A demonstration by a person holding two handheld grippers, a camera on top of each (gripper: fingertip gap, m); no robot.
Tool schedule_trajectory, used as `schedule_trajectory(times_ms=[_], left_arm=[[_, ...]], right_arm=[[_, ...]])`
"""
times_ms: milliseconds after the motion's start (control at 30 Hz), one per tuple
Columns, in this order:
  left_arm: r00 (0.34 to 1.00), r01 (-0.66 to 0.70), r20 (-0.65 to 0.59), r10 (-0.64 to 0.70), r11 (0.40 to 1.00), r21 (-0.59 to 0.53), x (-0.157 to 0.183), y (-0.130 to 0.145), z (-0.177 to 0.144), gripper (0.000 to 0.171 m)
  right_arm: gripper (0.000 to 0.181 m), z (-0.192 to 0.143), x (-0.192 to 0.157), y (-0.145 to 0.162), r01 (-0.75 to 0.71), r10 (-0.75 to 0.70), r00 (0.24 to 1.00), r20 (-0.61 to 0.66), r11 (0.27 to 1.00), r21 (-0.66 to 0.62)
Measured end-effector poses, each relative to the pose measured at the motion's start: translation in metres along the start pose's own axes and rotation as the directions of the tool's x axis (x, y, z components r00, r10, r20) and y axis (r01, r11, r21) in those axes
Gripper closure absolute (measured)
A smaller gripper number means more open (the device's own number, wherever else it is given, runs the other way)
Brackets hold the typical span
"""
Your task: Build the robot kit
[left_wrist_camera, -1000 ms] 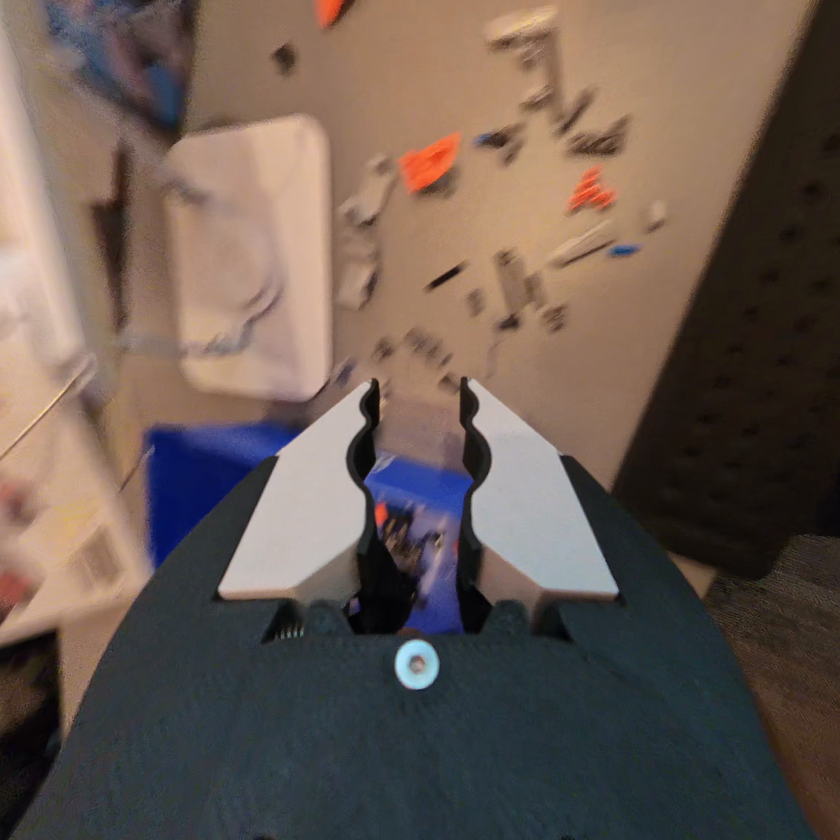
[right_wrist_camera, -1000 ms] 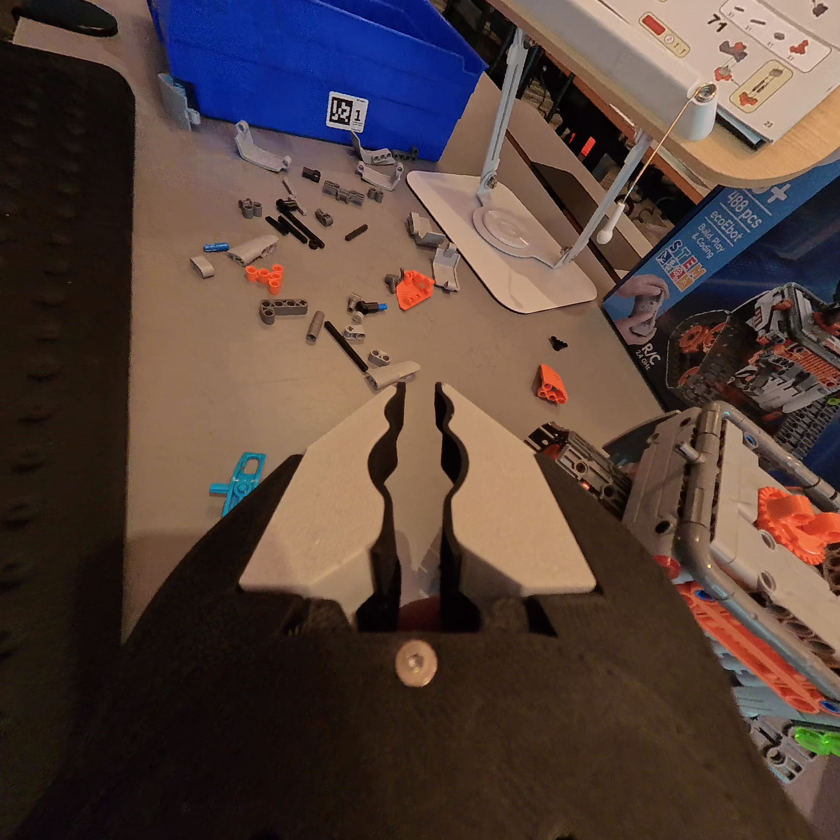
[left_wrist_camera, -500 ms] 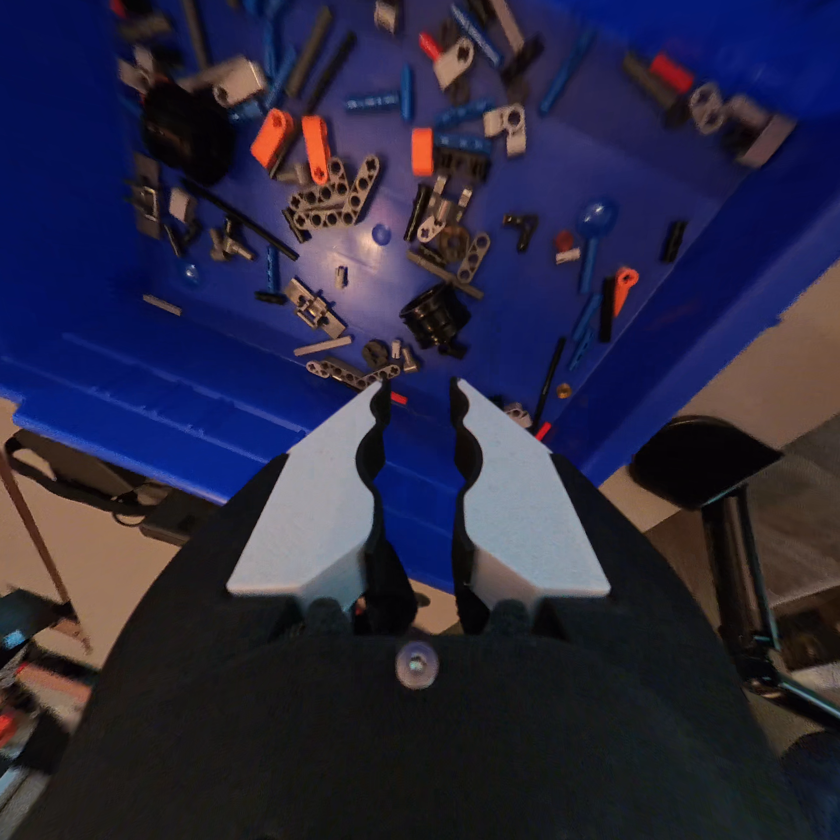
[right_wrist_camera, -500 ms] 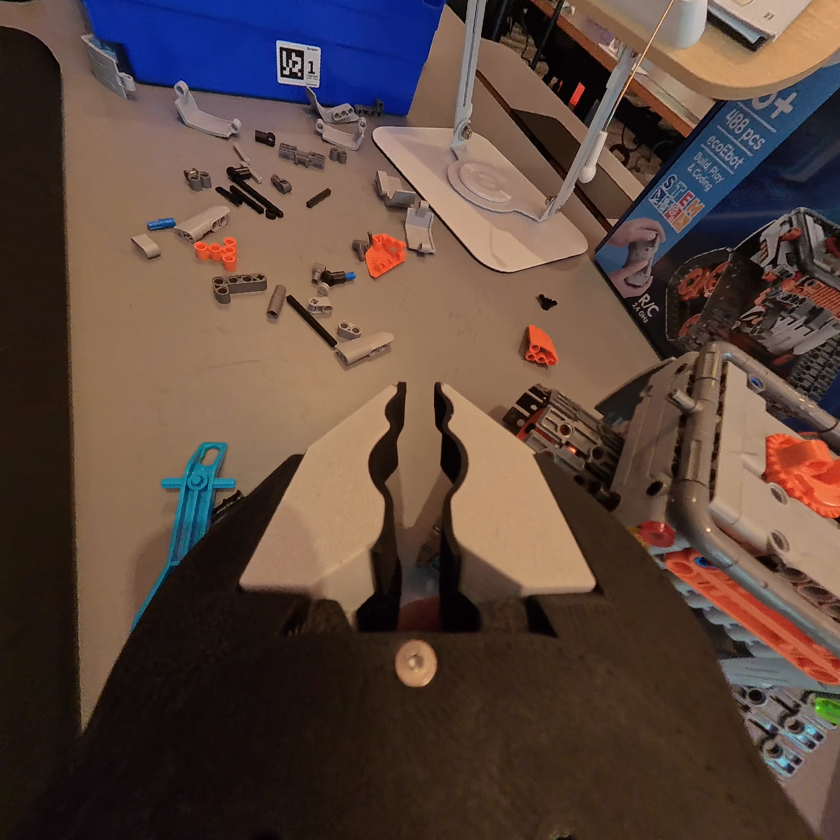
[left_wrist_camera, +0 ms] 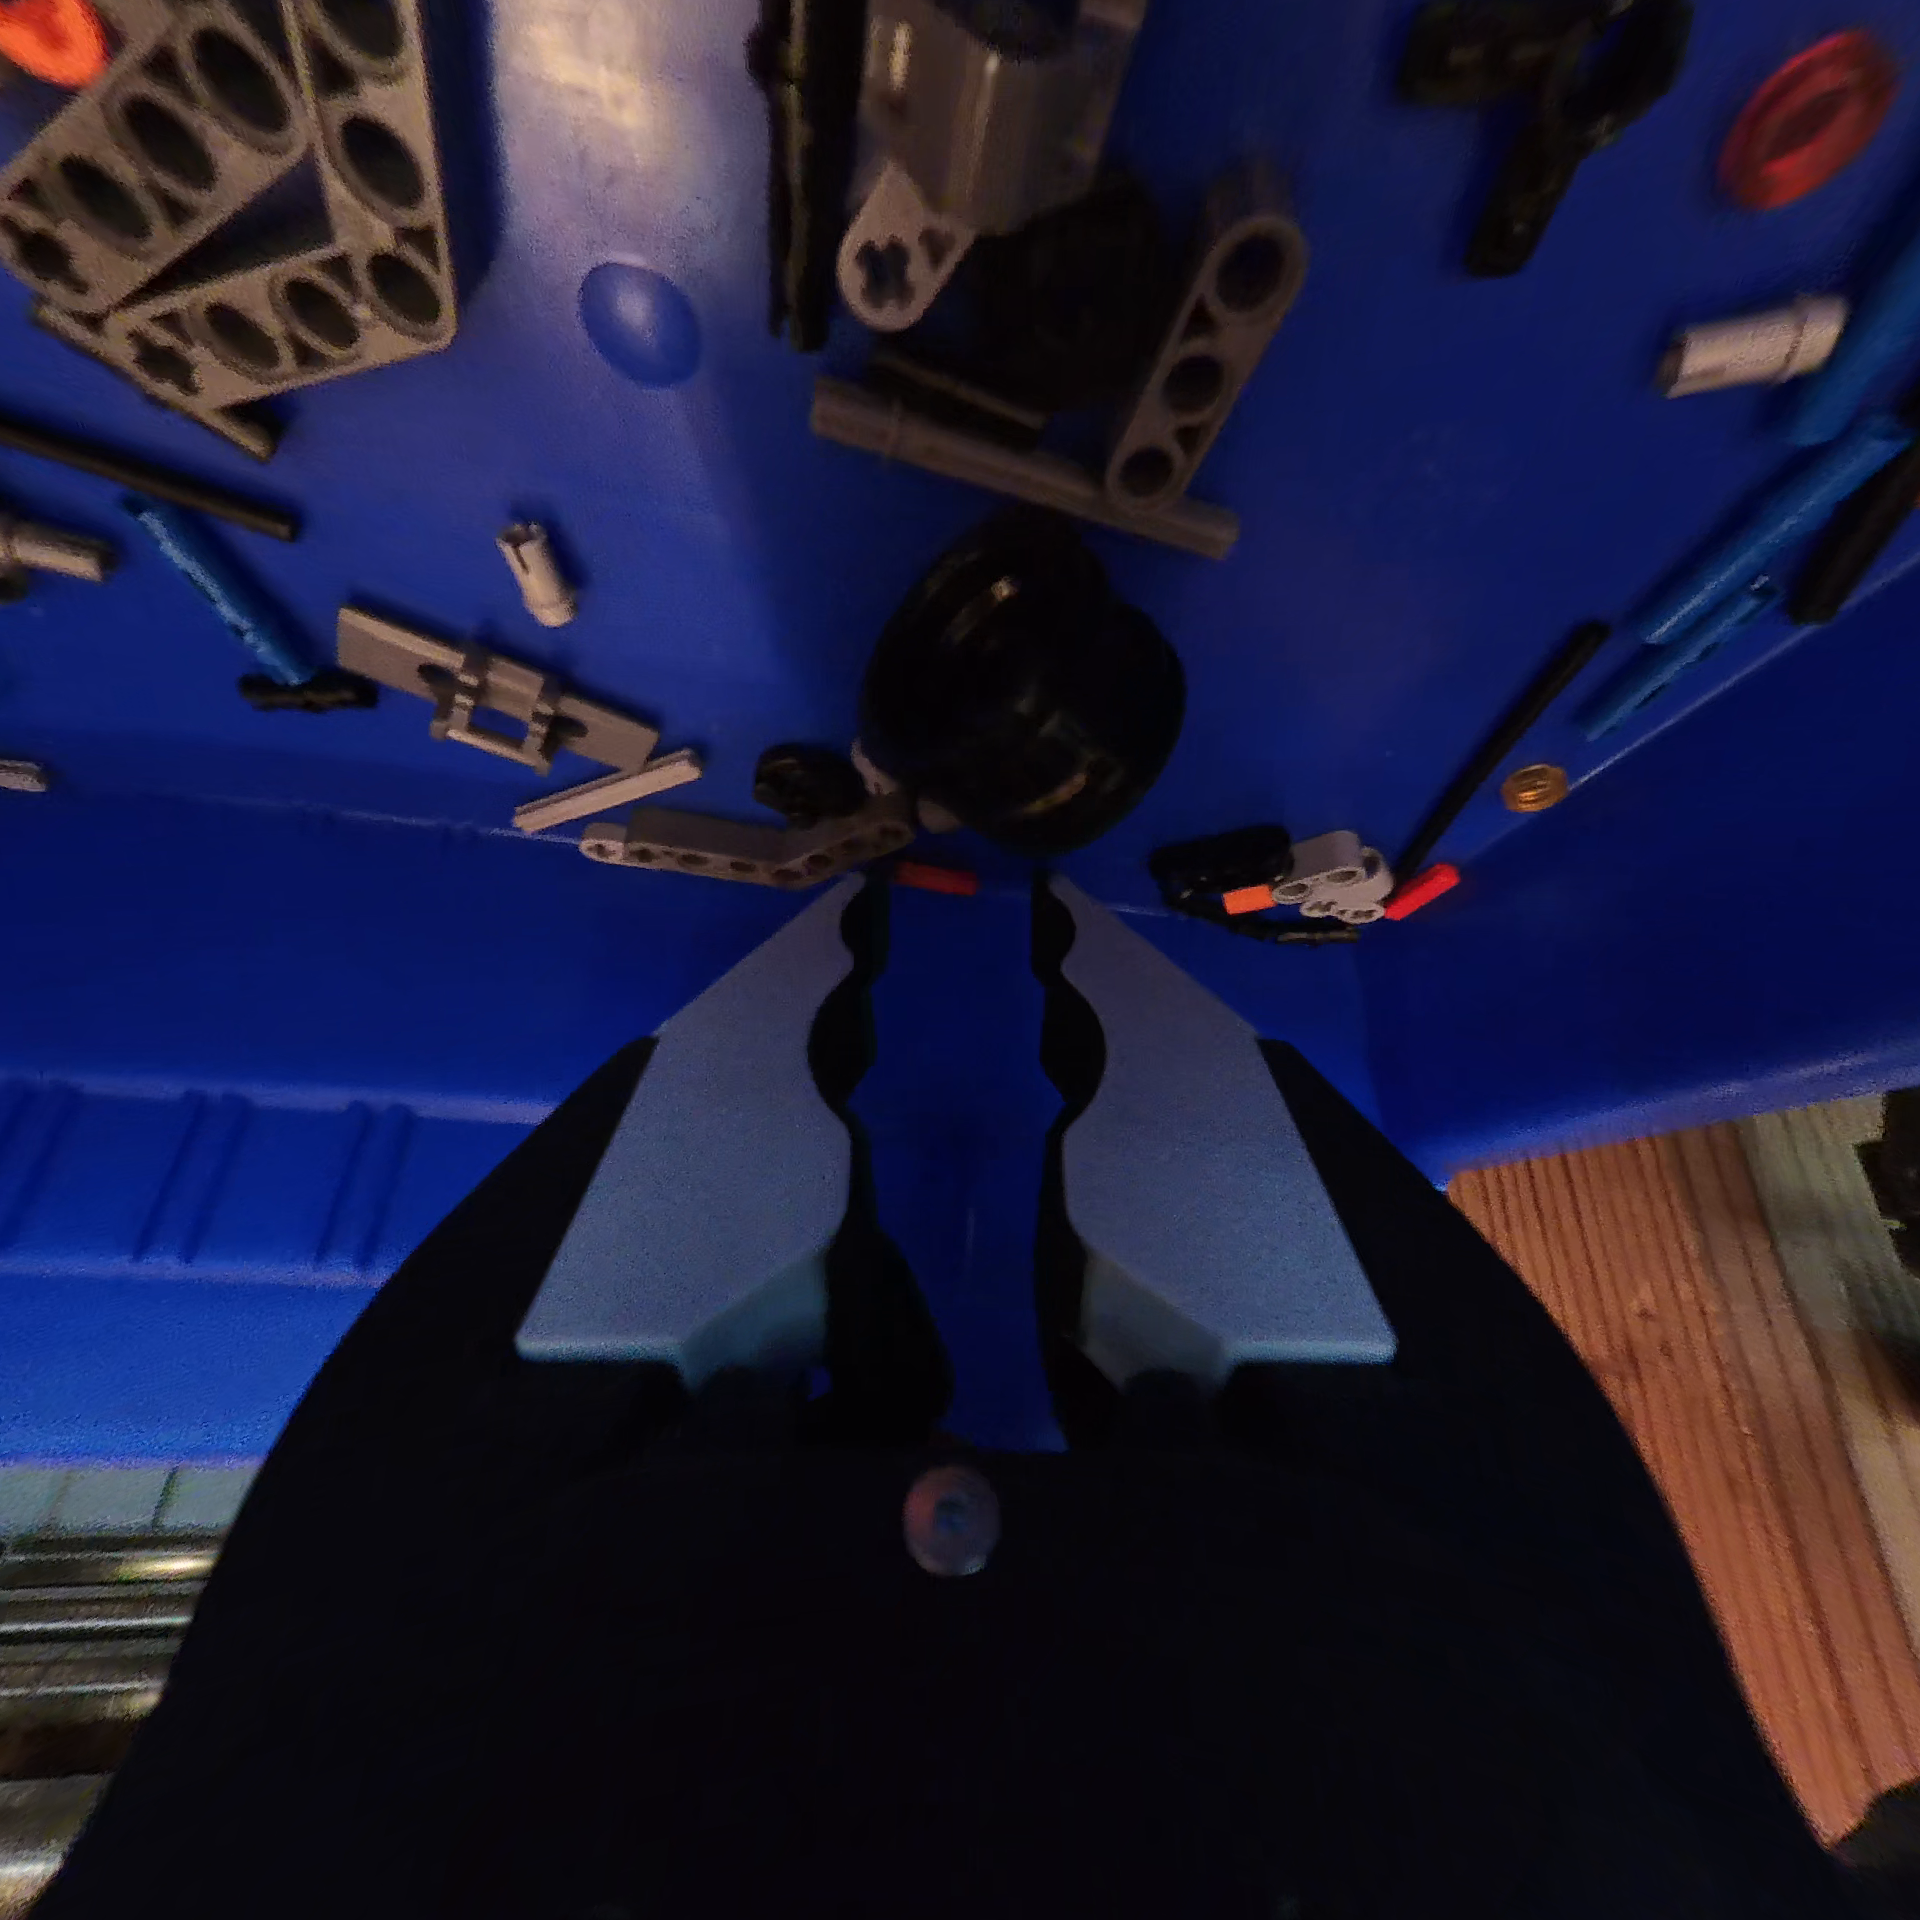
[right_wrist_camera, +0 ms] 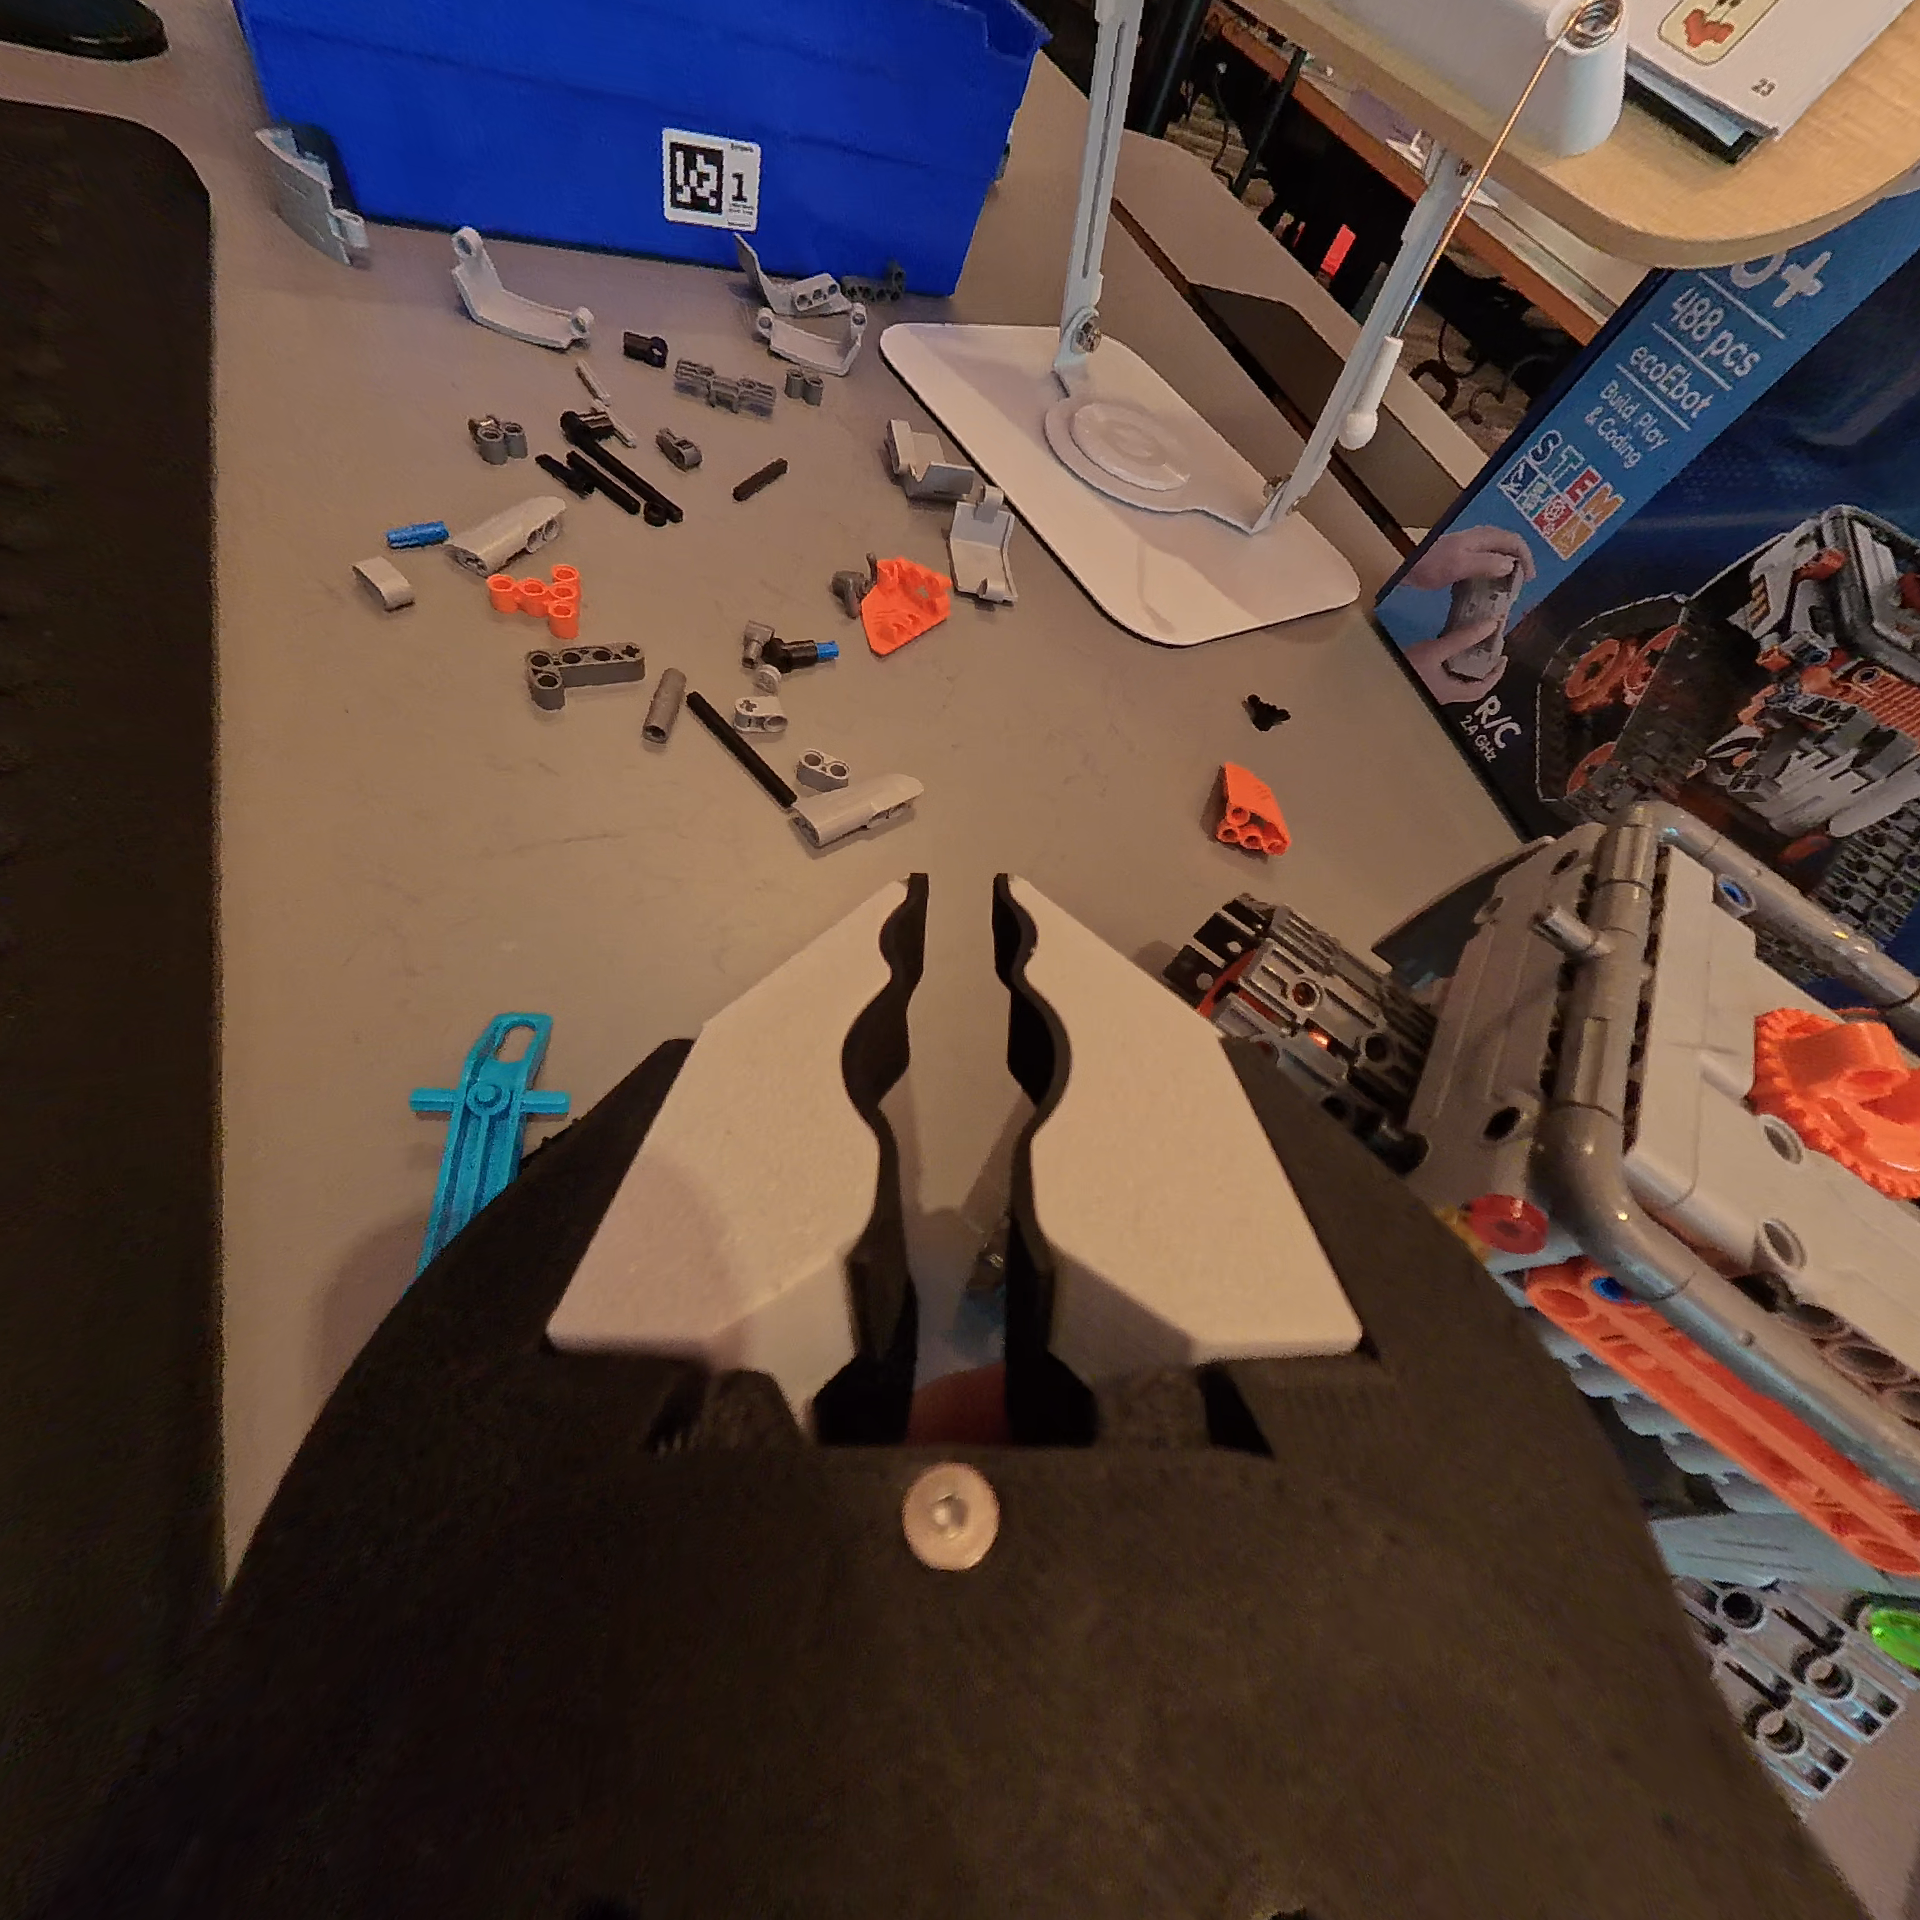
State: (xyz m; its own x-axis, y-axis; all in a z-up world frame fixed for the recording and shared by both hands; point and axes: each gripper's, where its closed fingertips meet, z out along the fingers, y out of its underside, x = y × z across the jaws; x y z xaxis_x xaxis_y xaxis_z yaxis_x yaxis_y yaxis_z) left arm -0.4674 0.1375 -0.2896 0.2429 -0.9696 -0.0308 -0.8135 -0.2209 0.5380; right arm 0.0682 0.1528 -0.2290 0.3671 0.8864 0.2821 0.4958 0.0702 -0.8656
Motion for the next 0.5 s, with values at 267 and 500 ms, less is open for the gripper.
schedule_trajectory(times_ms=[267, 500], left_arm=[[0.999, -0.008, -0.036, 0.007, 1.000, -0.012, 0.006, 0.002, 0.002, 0.158], [0.989, 0.147, 0.005, -0.149, 0.981, 0.127, -0.007, 0.001, -0.015, 0.150]], right_arm=[[0.171, -0.003, -0.002, -0.005, 0.007, -0.007, 1.000, 0.003, 1.000, 0.019], [0.171, -0.003, -0.003, -0.006, 0.008, -0.008, 1.000, 0.009, 1.000, 0.025]])
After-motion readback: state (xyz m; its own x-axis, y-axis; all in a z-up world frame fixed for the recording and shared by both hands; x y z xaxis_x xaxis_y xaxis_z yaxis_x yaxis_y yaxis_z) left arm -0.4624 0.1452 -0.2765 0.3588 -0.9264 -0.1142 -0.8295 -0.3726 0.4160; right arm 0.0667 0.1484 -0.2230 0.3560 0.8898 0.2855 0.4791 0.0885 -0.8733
